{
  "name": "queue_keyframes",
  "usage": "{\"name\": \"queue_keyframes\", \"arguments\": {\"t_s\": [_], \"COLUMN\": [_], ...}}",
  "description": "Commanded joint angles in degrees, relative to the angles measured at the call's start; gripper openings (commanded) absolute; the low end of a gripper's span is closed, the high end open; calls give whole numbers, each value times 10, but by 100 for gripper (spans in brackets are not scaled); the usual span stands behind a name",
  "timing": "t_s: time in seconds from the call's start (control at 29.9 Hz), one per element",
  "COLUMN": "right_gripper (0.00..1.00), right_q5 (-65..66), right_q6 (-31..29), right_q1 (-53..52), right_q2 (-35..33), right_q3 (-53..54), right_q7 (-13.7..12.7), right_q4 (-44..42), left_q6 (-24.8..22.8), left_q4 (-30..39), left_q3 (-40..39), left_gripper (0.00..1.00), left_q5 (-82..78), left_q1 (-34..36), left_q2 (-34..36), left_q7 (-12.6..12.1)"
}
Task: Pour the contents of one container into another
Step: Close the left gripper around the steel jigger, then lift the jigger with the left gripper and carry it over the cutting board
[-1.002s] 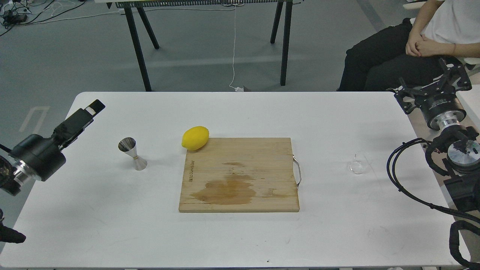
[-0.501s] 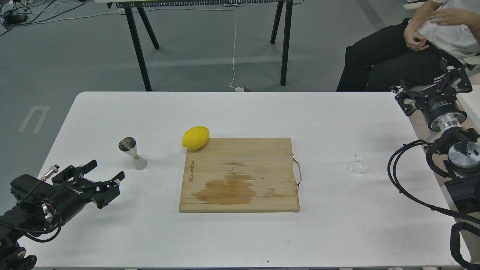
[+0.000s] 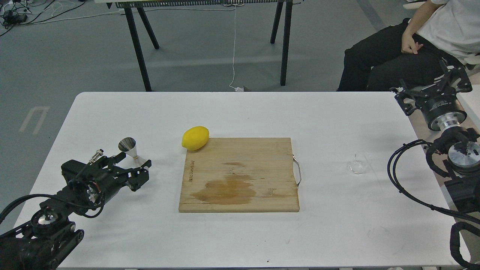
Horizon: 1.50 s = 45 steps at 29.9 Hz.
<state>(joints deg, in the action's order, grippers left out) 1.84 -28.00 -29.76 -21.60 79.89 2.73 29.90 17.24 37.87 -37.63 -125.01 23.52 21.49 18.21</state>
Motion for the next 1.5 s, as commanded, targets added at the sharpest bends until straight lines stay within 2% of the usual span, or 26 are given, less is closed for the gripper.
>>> {"name": "queue_keyframes", "arguments": {"t_s": [0.0,0.17,0.37,0.5,0.6,0.63,0.87,0.97,1.07,1.1,1.17,1.24,1.4,1.47], "right_gripper": [99,99,99,99,99,99,99,99,99,99,99,99,99,99], "right_q5": [0,0,1,0,0,0,0,0,0,0,0,0,0,0], "right_q6": [0,0,0,0,0,0,0,0,0,0,0,0,0,0], "right_q1": [0,0,0,-1,0,0,0,0,0,0,0,0,4,6], "right_q2": [-1,-1,-1,-2,-5,-5,-12,-12,-14,-16,-17,-19,-39,-43], "right_q3": [0,0,0,0,0,0,1,1,2,2,1,2,4,4], "right_q7": [0,0,0,0,0,0,0,0,0,0,0,0,0,0], "right_q4": [-1,-1,-1,-1,-1,-1,-1,-1,-1,-1,-1,0,-1,-1], "left_q6": [0,0,-1,1,7,12,38,35,6,-17,-48,-52,-52,-52], "left_q4": [-27,-35,-46,-63,-66,-66,-45,10,91,105,119,126,126,125], "left_q3": [0,1,2,3,4,3,-1,1,3,5,10,30,148,185], "left_gripper": [73,61,34,22,7,5,6,6,6,6,5,4,4,4], "left_q5": [0,0,0,0,0,0,11,19,15,14,13,2,0,0], "left_q1": [13,21,25,25,26,26,56,75,89,99,115,136,209,221], "left_q2": [-12,-14,-20,-21,-19,-19,-9,14,24,21,14,-2,-64,-84], "left_q7": [1,2,2,2,1,1,2,1,-12,-20,-21,-23,-29,-40]}}
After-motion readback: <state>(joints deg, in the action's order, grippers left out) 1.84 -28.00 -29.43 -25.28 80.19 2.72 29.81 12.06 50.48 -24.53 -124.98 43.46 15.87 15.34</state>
